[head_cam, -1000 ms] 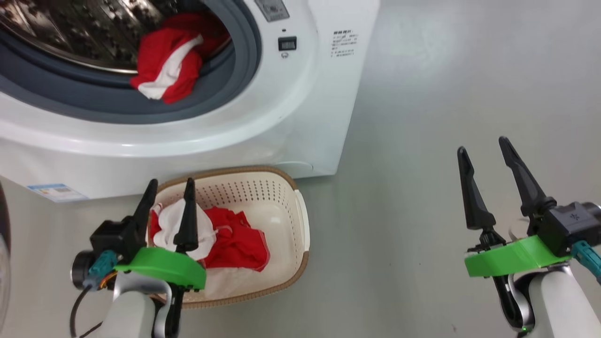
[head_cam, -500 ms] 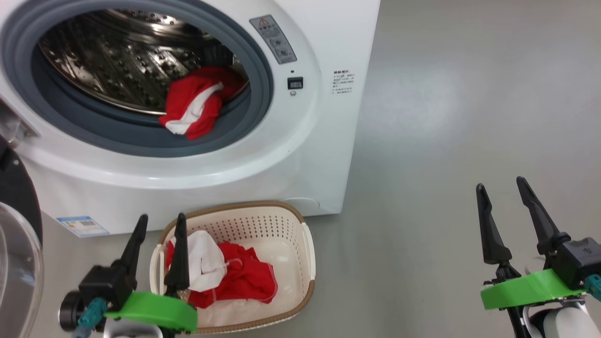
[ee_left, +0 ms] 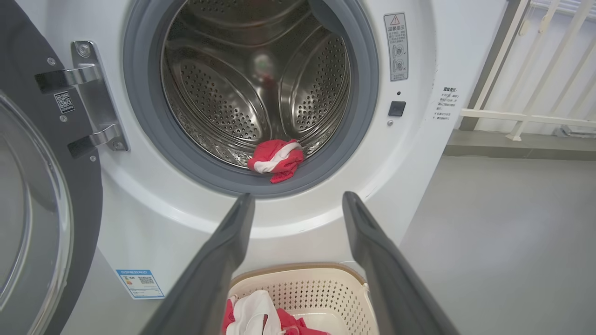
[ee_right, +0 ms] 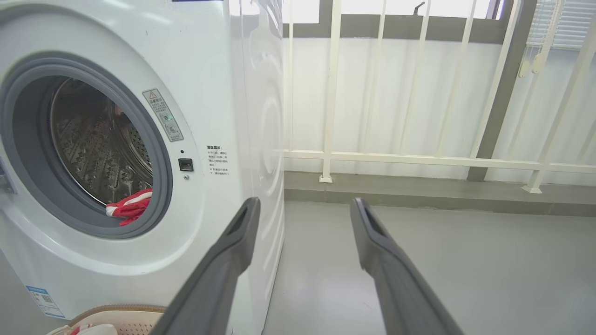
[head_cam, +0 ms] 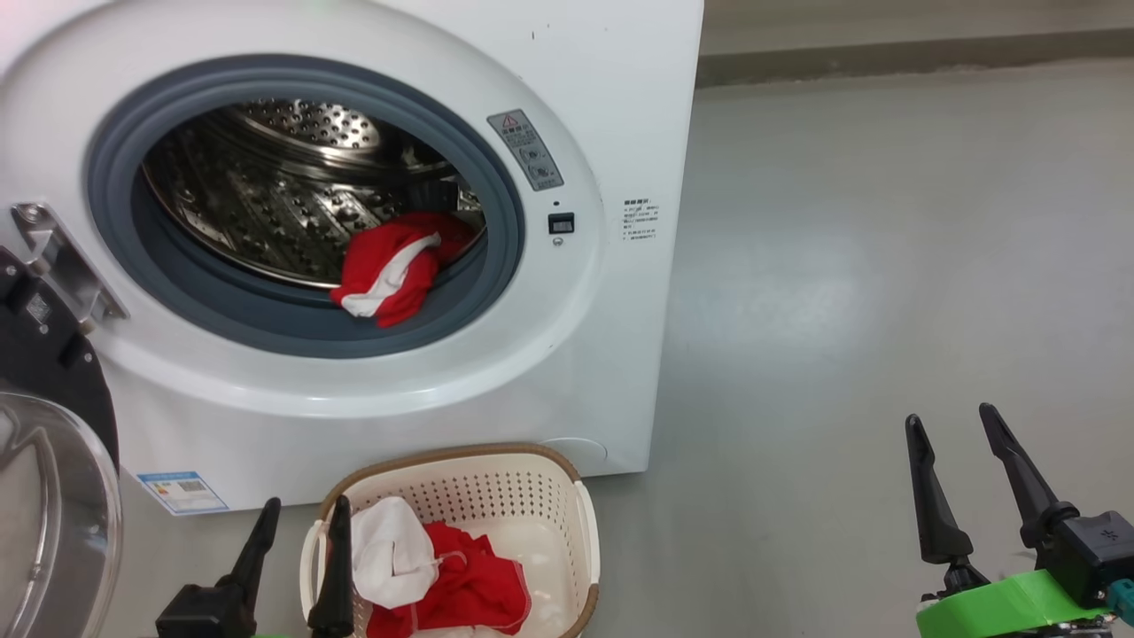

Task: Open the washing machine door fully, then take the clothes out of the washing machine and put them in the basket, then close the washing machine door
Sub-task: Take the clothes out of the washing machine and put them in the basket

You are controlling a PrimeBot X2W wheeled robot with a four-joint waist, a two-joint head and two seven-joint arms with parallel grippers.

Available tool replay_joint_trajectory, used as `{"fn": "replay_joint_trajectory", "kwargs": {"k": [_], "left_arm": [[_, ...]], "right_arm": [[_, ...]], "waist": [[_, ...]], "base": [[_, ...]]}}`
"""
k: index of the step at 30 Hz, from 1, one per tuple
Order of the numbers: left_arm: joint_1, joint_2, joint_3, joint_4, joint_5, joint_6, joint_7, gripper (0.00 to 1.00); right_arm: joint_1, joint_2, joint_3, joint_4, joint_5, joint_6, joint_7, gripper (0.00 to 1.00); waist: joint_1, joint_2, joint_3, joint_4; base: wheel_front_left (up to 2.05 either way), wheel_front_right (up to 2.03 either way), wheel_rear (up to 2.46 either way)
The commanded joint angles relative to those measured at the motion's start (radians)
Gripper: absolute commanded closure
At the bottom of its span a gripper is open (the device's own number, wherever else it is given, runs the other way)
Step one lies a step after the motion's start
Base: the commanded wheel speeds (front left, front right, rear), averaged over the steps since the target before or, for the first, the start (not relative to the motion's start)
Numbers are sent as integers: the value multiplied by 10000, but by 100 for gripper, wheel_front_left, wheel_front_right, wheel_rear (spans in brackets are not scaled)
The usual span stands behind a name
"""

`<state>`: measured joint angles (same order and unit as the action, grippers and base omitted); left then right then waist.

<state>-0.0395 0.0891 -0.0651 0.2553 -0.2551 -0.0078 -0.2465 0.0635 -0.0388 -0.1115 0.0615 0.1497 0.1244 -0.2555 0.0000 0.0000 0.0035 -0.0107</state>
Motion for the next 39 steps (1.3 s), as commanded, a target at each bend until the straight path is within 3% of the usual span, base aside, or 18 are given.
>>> {"fn": "replay_joint_trajectory", "kwargs": {"k": [1,26,33,39], "left_arm": [[-77,237,356,-327,-36,88,31,0],[-22,210,133,-560,-248,300,131,0],[-667,228,-13,-471,-172,317,101,0],[-1740,161,-152,-31,-356,81,72,0]], "right_arm": [[-124,-114,209,-323,-64,63,-63,0],[-57,-114,318,-461,-75,63,-63,0],[-234,-114,417,-611,-77,63,-63,0],[-685,-114,621,-901,-77,63,-63,0]], "waist": [[0,0,-158,30],[0,0,-66,80],[0,0,620,215],[0,0,1491,277]], "base": [[0,0,0],[0,0,0],[0,0,0],[0,0,0]]}}
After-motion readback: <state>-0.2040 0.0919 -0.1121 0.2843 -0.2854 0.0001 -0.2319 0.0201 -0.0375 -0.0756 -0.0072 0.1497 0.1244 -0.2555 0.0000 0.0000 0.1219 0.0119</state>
